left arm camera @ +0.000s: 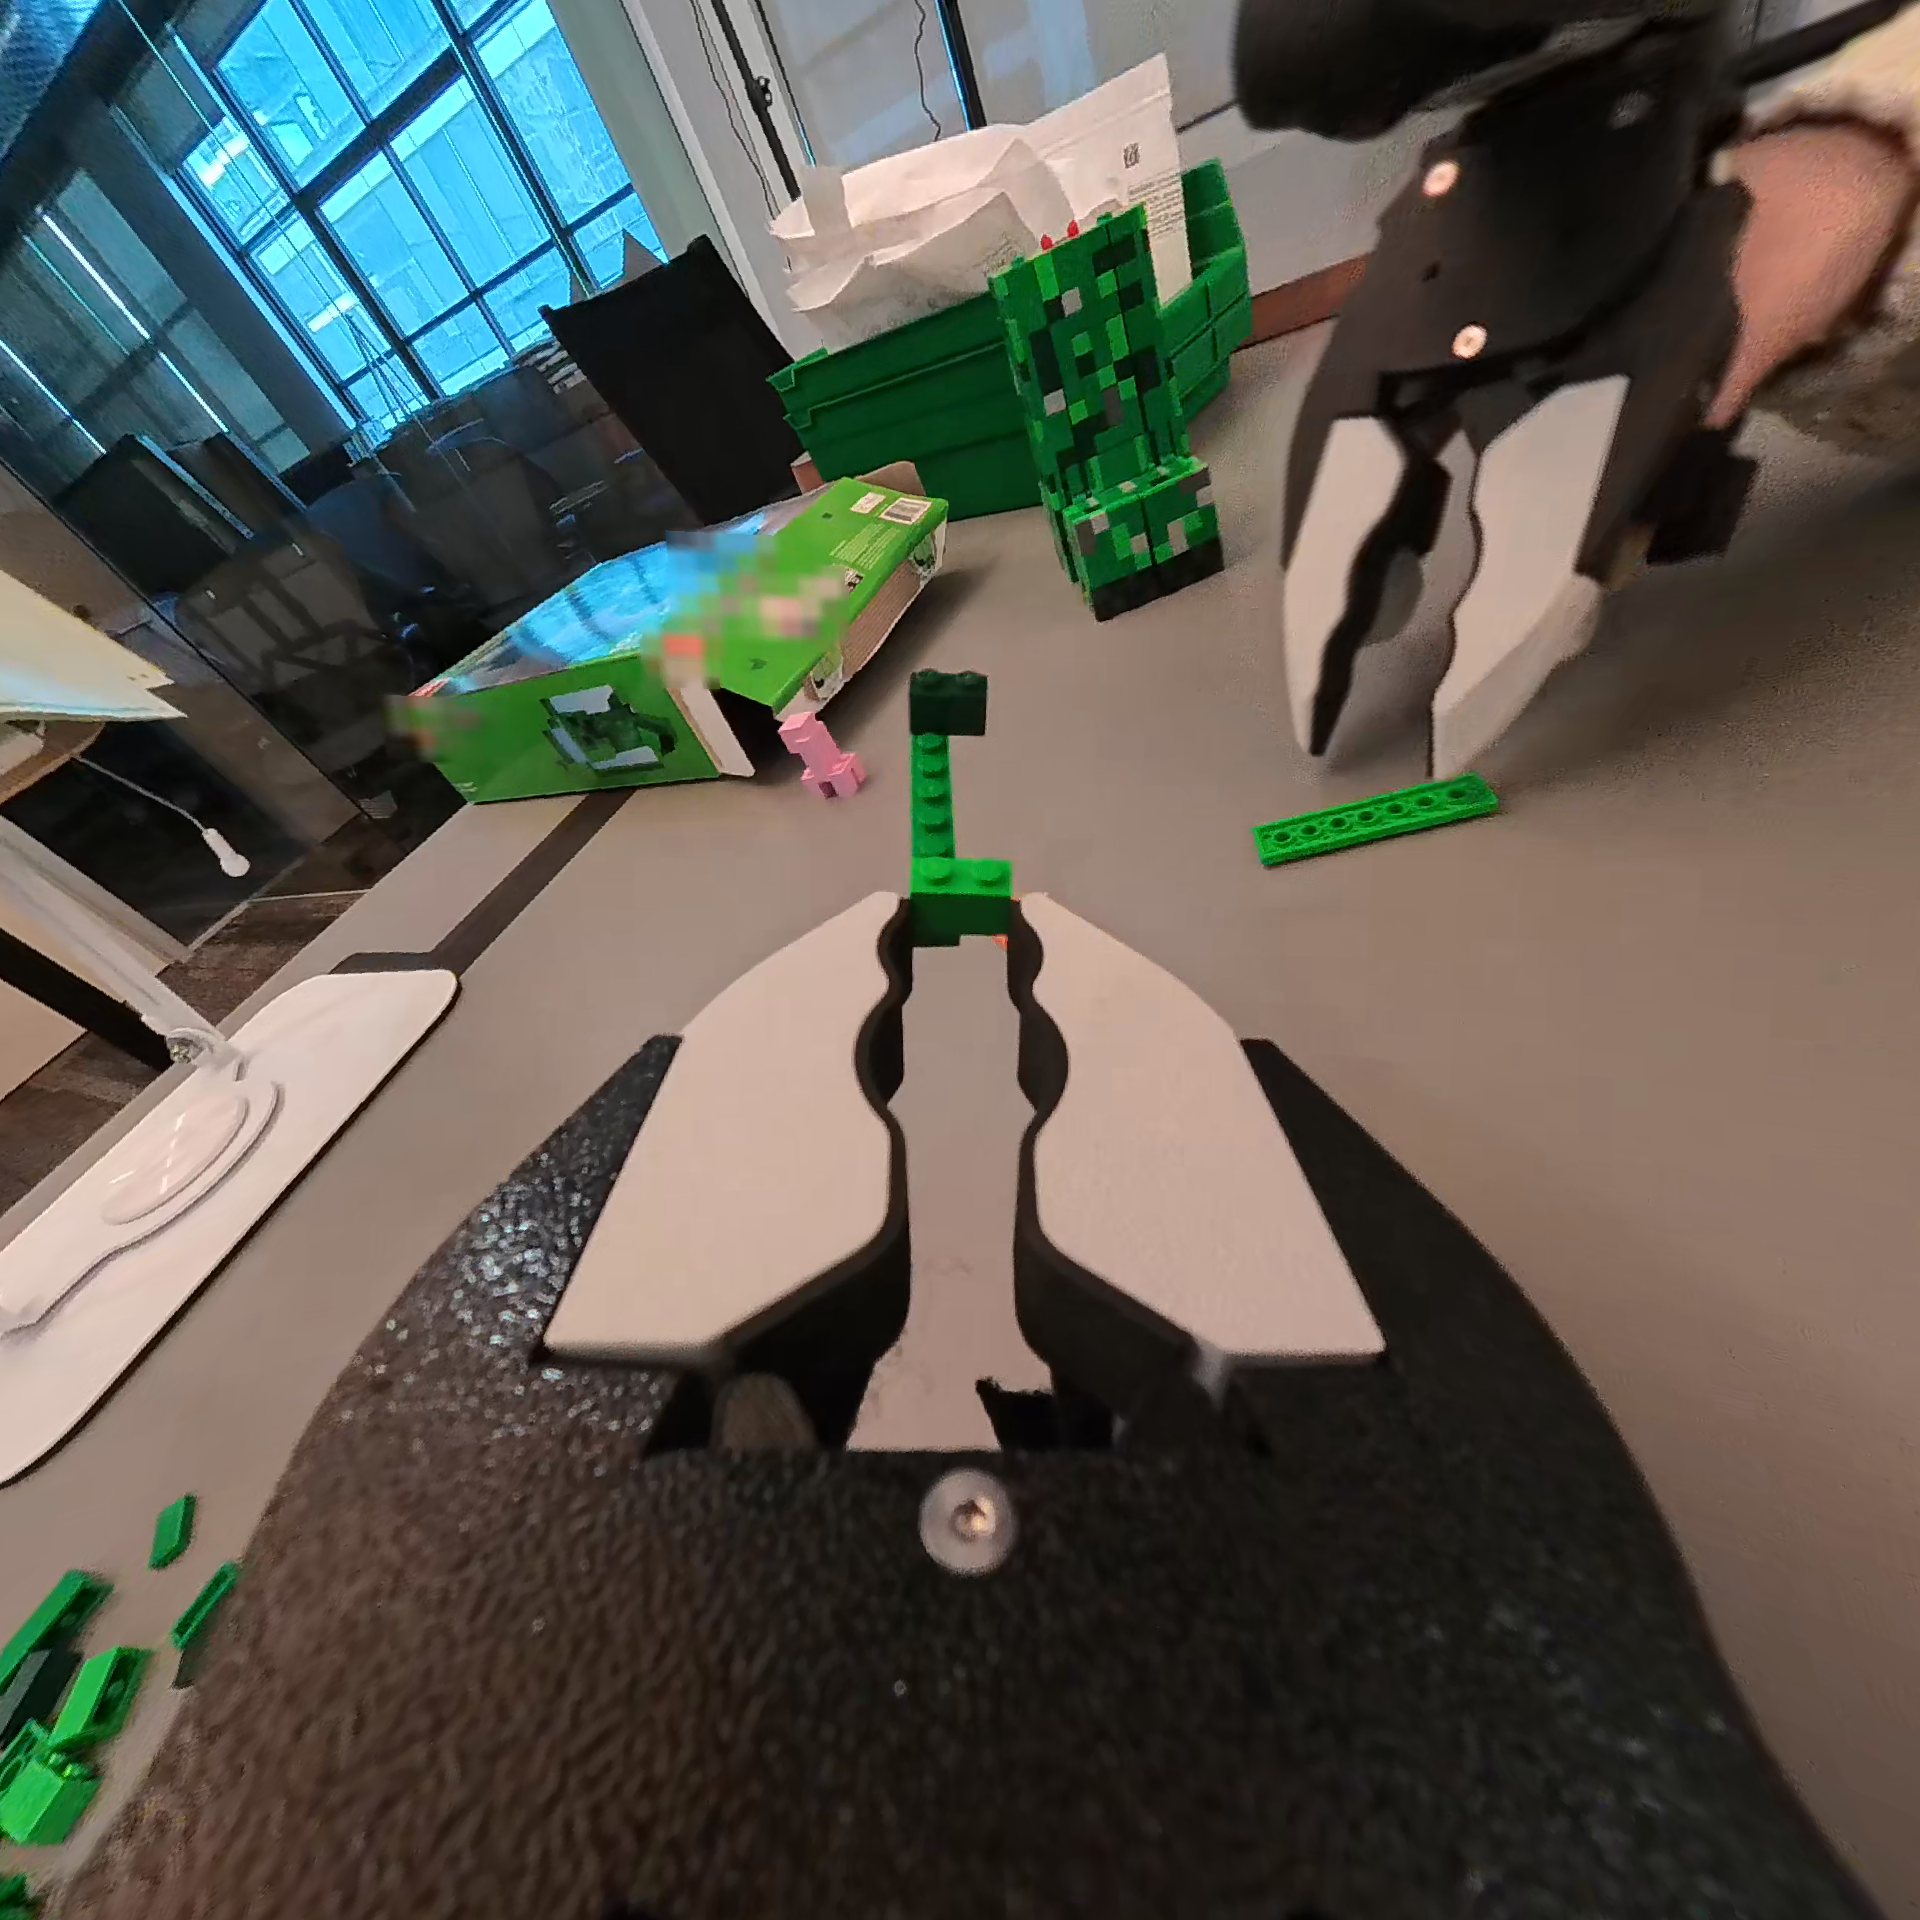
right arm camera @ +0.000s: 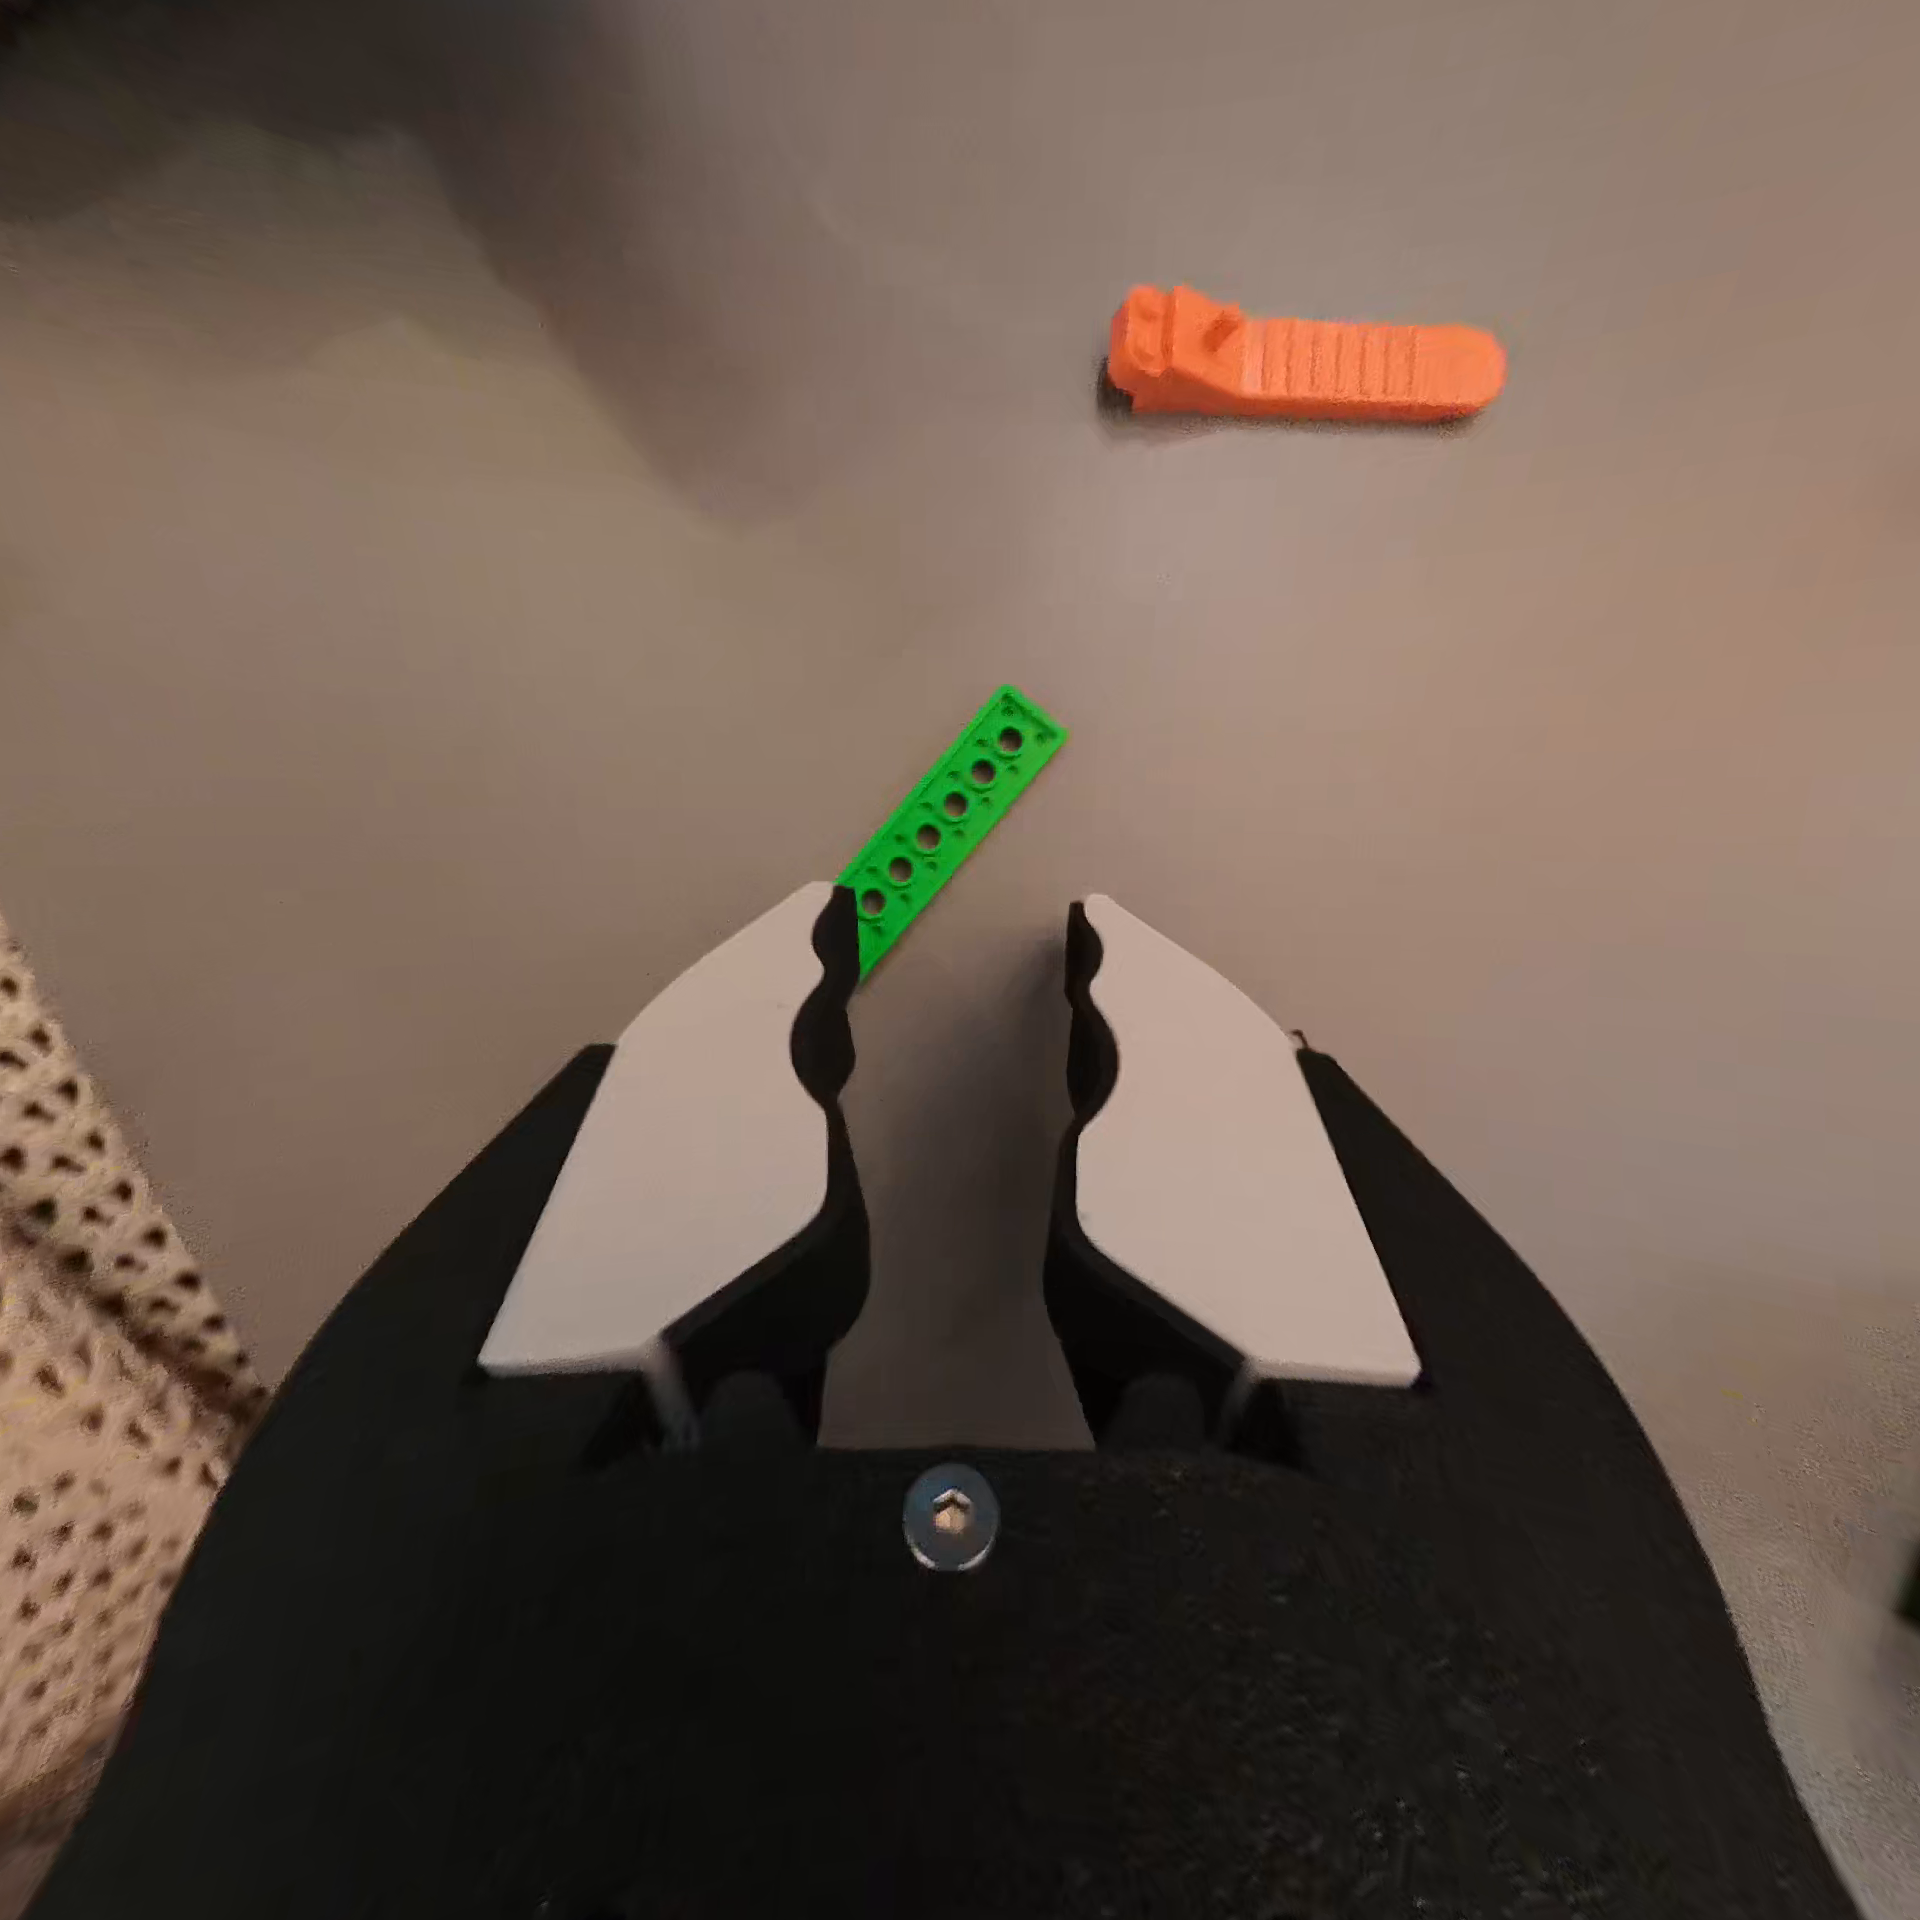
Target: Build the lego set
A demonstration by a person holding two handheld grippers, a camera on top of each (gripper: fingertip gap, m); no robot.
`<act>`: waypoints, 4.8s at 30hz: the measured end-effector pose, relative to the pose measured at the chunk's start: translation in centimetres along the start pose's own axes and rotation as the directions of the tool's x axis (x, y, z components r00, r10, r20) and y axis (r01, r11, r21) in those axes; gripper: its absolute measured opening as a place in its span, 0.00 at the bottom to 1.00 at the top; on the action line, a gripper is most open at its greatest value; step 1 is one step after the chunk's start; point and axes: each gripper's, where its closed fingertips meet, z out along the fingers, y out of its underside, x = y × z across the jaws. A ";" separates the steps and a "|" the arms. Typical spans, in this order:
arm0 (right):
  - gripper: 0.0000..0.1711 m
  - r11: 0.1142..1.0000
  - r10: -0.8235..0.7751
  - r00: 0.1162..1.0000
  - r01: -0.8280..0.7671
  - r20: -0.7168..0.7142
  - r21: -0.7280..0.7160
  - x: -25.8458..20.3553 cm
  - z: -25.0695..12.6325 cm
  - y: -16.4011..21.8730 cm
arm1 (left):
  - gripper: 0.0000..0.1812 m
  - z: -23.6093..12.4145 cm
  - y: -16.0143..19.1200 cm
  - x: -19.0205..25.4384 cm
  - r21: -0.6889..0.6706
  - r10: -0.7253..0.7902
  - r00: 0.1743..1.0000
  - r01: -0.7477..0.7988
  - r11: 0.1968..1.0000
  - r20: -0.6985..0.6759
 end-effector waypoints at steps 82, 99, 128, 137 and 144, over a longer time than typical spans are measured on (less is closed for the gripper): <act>0.03 0.831 -0.033 0.649 -0.404 0.760 0.381 -9.5 -3.3 -13.2 | 0.40 1.1 -4.6 8.1 0.135 0.524 0.851 -0.521 0.843 0.014; 0.19 0.924 0.085 0.977 -0.150 0.194 0.351 -1.9 -2.0 -6.9 | 0.40 1.0 -3.6 4.0 0.041 0.424 0.895 -0.433 0.900 0.139; 0.40 0.976 -0.092 0.994 0.101 -0.056 0.190 -2.3 1.6 -3.7 | 0.40 1.2 -0.9 8.4 0.045 0.152 0.930 -0.146 0.988 -0.333; 0.36 0.986 -0.082 0.997 0.082 -0.005 0.143 -2.2 2.9 -3.1 | 0.40 1.0 -0.4 9.6 0.023 0.121 0.903 -0.122 0.992 -0.412; 0.32 0.983 -0.140 0.990 0.135 0.030 0.123 -2.1 2.9 -2.9 | 0.40 0.8 -0.3 9.6 0.012 0.091 0.895 -0.096 0.995 -0.437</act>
